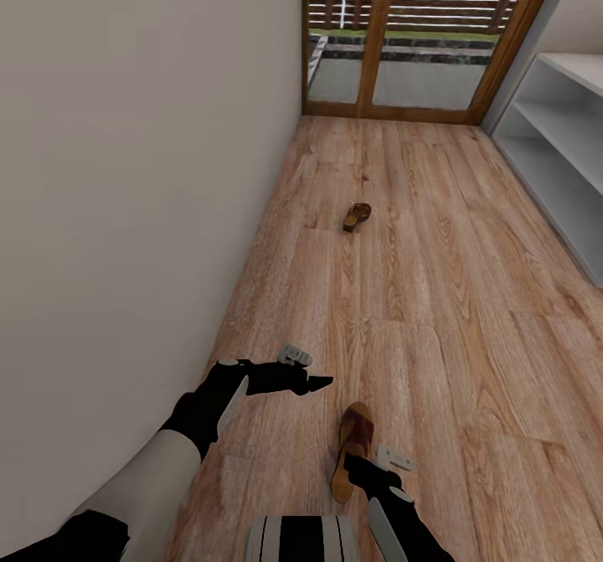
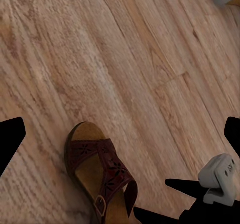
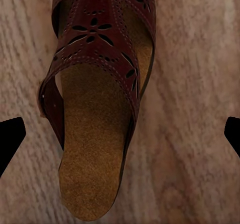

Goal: Pick up the two gym shoes and the two sandals from the corridor floor and place them onto the hallstand (shoe rack) in the corridor, making sure they are on the rack and not on the floor. Arrange them so the two gym shoes are next to each other and the two sandals are next to each other.

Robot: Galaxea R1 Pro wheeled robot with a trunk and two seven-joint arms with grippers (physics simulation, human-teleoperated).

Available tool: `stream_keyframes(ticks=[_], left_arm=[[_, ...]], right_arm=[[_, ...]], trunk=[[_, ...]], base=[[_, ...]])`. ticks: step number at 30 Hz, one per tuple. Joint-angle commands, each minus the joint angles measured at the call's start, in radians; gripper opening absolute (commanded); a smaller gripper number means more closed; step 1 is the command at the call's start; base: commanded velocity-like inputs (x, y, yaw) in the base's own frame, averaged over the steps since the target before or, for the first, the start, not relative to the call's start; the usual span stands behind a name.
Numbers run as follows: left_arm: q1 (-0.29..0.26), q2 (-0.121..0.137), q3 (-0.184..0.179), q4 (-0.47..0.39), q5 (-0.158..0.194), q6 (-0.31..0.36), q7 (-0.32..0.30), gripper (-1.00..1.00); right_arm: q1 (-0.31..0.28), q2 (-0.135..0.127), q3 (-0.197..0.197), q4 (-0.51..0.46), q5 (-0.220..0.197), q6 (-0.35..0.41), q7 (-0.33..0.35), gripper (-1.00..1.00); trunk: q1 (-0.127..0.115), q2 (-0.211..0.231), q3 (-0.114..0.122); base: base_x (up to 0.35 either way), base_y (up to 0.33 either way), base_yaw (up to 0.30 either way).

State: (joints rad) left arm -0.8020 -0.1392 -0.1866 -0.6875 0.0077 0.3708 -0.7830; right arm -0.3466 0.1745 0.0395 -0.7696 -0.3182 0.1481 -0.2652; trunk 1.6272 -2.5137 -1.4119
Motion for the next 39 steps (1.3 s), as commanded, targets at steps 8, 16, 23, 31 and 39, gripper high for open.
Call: stream_keyframes(ticks=[8,16,23,31,39], left_arm=[[0.0,0.001,0.001,-0.001,0.002,0.008,-0.002,1.0],[0.0,0.001,0.002,-0.001,0.002,0.009,-0.002,1.0],[0.0,0.001,0.003,-0.001,0.002,0.009,-0.003,1.0],[0.0,0.002,0.004,-0.001,0.003,0.01,-0.004,1.0],[0.0,0.003,0.004,-0.001,0.003,0.01,-0.004,1.0]], right_arm=[[0.0,0.0,0.002,-0.002,-0.005,0.004,-0.007,1.0],[0.0,0.0,0.002,-0.007,-0.006,0.007,-0.008,1.0],[0.0,0.0,0.002,-0.009,-0.007,0.009,-0.008,1.0],[0.0,0.0,0.002,-0.01,-0.007,0.01,-0.008,1.0],[0.0,0.0,0.002,-0.011,-0.007,0.01,-0.008,1.0]], trunk=[[0.0,0.0,-0.001],[0.0,0.0,-0.001],[0.0,0.0,-0.001],[0.0,0.0,-0.004],[0.0,0.0,-0.004]], base=[[0.0,0.0,0.0],[0.019,0.0,0.0],[0.014,0.0,-0.046],[0.003,0.0,-0.113],[0.001,0.0,-0.027]])
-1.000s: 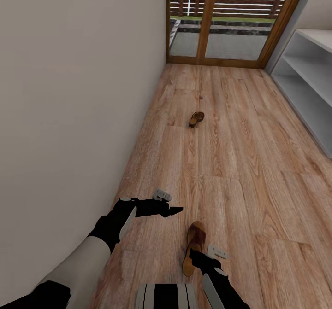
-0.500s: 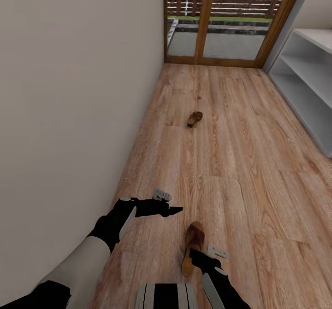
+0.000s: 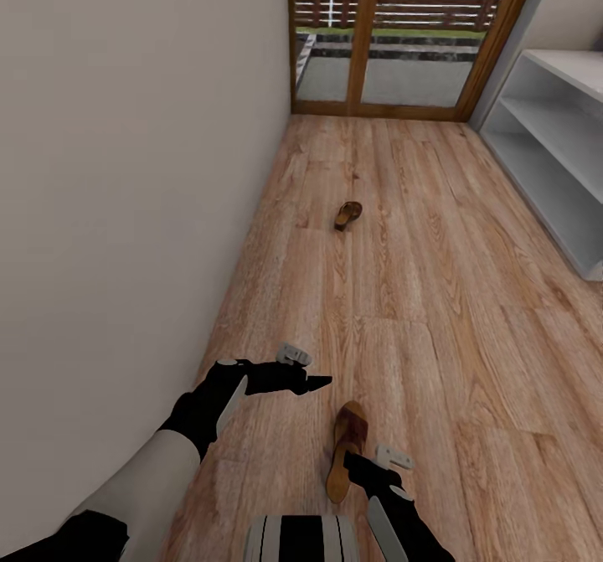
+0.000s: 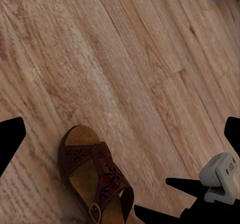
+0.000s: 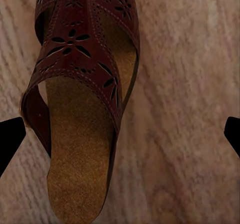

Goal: Pick up the two gym shoes and the two sandals from the corridor floor and place them onto the hallstand (shoe rack) in the corridor, making sure they are on the rack and not on the floor. Arrange them so the two gym shoes are next to each other and the two sandals are next to each other.

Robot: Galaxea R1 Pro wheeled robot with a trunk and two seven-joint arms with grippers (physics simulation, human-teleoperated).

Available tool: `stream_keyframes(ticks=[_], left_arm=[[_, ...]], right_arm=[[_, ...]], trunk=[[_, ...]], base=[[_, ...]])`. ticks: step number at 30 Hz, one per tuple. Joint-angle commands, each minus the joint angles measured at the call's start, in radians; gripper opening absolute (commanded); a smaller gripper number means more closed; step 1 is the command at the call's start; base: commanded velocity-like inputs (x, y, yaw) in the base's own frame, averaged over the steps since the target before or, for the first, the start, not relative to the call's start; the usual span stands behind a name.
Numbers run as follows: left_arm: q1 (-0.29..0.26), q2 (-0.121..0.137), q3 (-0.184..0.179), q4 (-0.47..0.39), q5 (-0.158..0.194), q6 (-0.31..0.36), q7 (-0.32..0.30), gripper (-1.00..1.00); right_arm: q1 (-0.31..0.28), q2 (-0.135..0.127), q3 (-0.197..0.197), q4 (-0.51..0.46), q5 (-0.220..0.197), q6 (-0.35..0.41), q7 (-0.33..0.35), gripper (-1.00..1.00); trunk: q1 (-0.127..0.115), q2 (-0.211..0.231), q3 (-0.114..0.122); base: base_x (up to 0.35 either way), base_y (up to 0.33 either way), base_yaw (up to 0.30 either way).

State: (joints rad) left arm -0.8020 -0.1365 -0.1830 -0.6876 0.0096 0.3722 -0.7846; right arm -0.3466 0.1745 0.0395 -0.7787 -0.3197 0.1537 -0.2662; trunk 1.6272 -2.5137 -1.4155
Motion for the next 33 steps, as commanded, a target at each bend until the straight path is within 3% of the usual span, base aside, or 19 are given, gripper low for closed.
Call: stream_keyframes(ticks=[1,10,33], left_arm=[[0.0,0.0,0.0,-0.001,0.001,0.008,-0.002,1.0],[0.0,0.0,0.0,-0.001,0.001,0.008,-0.004,1.0],[0.0,0.0,-0.006,-0.001,-0.002,0.008,-0.001,1.0]], right_arm=[[0.0,0.0,0.002,-0.002,-0.006,0.004,-0.007,1.0],[0.0,0.0,0.002,-0.003,-0.005,0.004,-0.007,1.0],[0.0,0.0,0.002,0.002,-0.004,0.005,-0.006,1.0]], trunk=[[0.0,0.0,-0.001],[0.0,0.0,0.0],[0.0,0.0,0.001]], base=[[0.0,0.0,-0.06],[0.0,0.0,-0.099],[0.0,0.043,-0.004]])
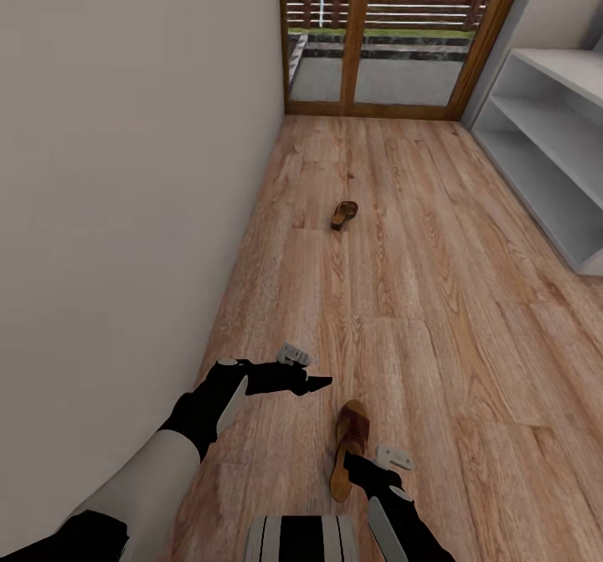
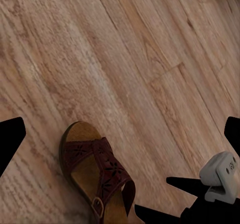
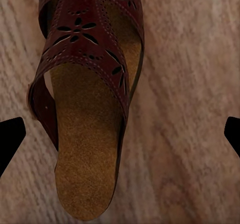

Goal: Pick up the two gym shoes and the two sandals from the corridor floor and place them onto the hallstand (shoe rack) in the corridor, making sure they are on the rack and not on the floor. Arrange them so the two gym shoes are next to each other and the two sandals are next to each other.

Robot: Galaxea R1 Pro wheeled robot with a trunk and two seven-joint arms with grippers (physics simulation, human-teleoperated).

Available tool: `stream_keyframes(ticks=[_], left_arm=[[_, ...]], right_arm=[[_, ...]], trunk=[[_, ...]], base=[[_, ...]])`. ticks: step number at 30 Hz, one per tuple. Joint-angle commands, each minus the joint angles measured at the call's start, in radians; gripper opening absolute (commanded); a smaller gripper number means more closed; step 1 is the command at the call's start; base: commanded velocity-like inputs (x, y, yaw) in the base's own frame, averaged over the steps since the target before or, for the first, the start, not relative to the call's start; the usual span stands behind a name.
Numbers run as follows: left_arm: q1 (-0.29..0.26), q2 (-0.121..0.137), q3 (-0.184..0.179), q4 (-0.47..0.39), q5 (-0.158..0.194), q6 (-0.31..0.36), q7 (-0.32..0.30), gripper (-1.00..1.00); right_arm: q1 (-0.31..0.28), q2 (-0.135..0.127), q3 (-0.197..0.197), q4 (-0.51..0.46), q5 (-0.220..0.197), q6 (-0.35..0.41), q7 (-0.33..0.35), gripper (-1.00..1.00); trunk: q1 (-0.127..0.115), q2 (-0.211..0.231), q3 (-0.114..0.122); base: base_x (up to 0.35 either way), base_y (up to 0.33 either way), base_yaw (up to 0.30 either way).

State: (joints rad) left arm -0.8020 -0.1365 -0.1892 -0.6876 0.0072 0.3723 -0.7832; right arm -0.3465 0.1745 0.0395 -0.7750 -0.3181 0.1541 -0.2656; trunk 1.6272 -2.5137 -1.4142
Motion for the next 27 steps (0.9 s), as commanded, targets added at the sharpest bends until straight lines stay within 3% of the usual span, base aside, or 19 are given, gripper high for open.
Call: stream_keyframes(ticks=[1,27], left_arm=[[0.0,0.0,0.0,-0.001,0.001,0.008,-0.002,1.0],[0.0,0.001,0.002,-0.002,0.002,0.015,-0.003,1.0]], right_arm=[[0.0,0.0,0.002,-0.002,-0.006,0.004,-0.007,1.0],[0.0,0.0,0.002,-0.01,-0.007,0.005,-0.007,1.0]], trunk=[[0.0,0.0,-0.001],[0.0,0.0,-0.001]], base=[[0.0,0.003,0.0],[0.0,0.0,0.0]])
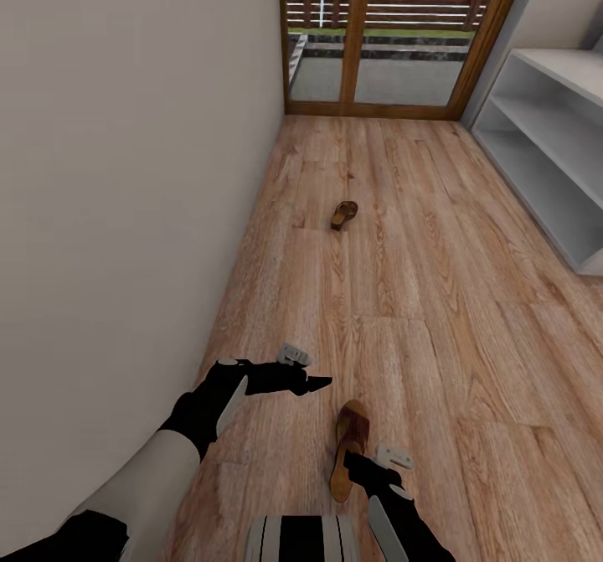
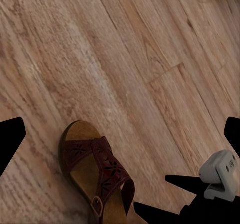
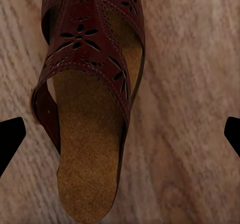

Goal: Pick up the two gym shoes and the two sandals from the corridor floor and place them onto the hallstand (shoe rack) in the corridor, making sure they are on the rack and not on the floor. Arrange them so the two gym shoes are next to each other and the two sandals are next to each other.

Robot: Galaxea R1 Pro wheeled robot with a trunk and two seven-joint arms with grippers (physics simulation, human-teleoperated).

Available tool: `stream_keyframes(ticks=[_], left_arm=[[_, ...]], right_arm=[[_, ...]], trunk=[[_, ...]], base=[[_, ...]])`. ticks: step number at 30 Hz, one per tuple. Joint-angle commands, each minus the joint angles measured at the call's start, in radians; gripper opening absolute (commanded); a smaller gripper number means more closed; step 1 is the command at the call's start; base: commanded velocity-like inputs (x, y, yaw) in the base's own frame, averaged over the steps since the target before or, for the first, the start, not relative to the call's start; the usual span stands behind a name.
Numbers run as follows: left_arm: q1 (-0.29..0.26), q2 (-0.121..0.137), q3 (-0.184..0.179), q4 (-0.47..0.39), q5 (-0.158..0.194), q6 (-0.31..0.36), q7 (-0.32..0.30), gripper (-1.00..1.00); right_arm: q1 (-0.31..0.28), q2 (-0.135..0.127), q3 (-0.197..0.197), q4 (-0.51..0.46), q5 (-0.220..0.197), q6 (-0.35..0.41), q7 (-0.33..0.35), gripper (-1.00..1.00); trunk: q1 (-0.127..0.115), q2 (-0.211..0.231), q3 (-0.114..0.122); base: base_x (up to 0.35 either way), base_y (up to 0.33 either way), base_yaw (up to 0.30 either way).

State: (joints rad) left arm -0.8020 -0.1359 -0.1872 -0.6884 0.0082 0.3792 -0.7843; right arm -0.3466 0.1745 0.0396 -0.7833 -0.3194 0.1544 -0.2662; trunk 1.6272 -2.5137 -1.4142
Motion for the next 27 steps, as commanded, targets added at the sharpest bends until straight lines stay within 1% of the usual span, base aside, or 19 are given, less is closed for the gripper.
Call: stream_keyframes(ticks=[1,12,20,27], left_arm=[[0.0,0.0,0.0,-0.001,0.001,0.009,-0.002,1.0],[0.0,-0.001,0.001,-0.001,0.0,0.01,-0.003,1.0],[0.0,0.0,0.0,-0.001,0.0,0.011,-0.002,1.0],[0.0,-0.001,0.001,-0.005,0.0,0.012,-0.003,1.0]], right_arm=[[0.0,0.0,0.002,-0.002,-0.006,0.004,-0.007,1.0],[0.0,0.0,0.0,-0.003,-0.005,0.005,-0.007,1.0],[0.0,0.0,-0.002,-0.004,-0.005,0.004,-0.007,1.0],[0.0,0.0,-0.001,-0.004,-0.005,0.003,-0.007,1.0]], trunk=[[0.0,0.0,-0.001],[0.0,0.0,-0.008],[0.003,-0.002,-0.043],[0.003,-0.002,-0.044]], base=[[0.0,0.0,0.0],[0.0,0.0,0.057],[0.0,0.0,0.041],[0.0,0.0,0.013]])
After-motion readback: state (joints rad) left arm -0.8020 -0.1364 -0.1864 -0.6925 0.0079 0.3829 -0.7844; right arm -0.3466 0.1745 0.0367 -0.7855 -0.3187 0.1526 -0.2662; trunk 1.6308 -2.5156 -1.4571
